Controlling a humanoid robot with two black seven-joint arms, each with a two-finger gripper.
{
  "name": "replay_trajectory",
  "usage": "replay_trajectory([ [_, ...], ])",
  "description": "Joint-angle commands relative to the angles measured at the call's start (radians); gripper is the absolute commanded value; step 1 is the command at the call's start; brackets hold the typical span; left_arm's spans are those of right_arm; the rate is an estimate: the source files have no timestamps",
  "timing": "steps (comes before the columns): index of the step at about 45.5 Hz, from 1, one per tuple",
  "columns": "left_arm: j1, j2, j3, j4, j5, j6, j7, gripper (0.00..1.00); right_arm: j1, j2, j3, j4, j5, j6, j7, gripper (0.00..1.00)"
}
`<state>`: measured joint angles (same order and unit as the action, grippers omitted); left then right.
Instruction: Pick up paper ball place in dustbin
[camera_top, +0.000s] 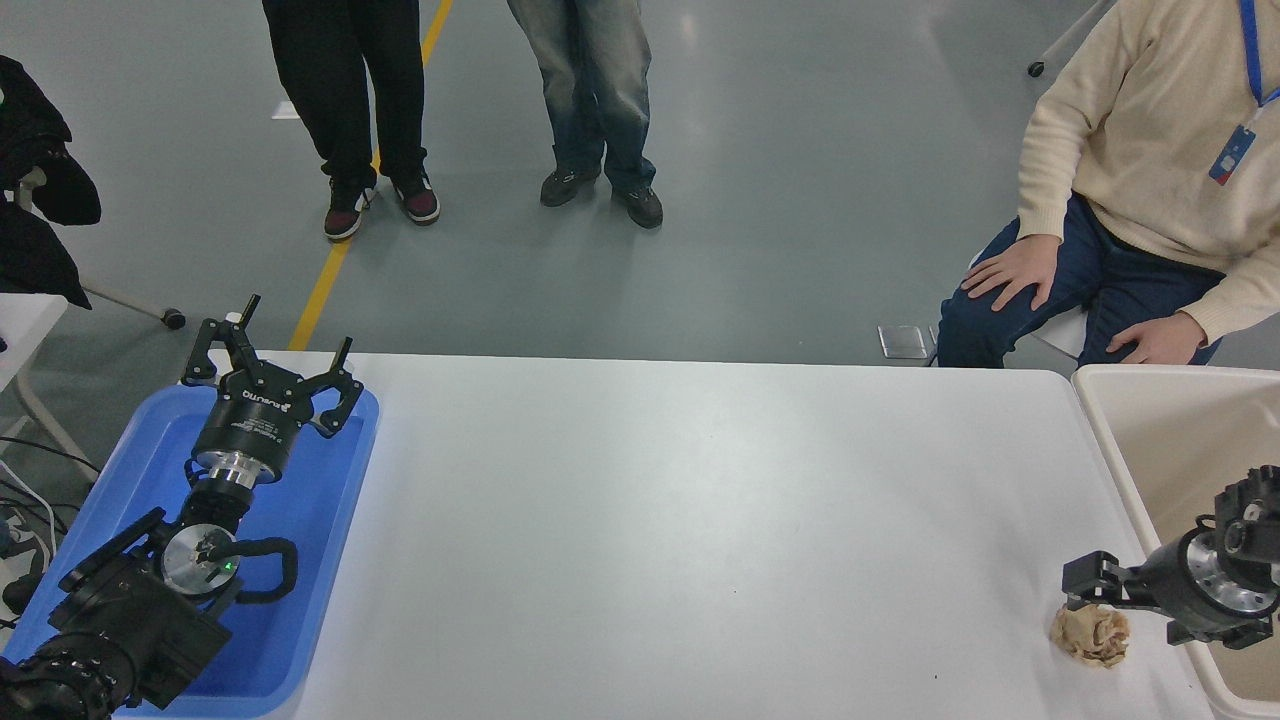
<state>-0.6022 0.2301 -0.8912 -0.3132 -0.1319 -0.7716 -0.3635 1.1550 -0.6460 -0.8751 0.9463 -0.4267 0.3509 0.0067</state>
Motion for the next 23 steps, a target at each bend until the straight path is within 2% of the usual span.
replay_trajectory([
  [1, 0.001, 0.000, 0.000, 0.000, 0.000, 0.000, 0.000, 1.00, -0.034, 0.042, 0.018, -0.007, -0.001, -0.032, -0.002, 1.00],
  [23, 0.001, 0.000, 0.000, 0.000, 0.000, 0.000, 0.000, 1.00, -0.063, 0.052, 0.012, -0.030, -0.006, -0.105, -0.005, 1.00],
])
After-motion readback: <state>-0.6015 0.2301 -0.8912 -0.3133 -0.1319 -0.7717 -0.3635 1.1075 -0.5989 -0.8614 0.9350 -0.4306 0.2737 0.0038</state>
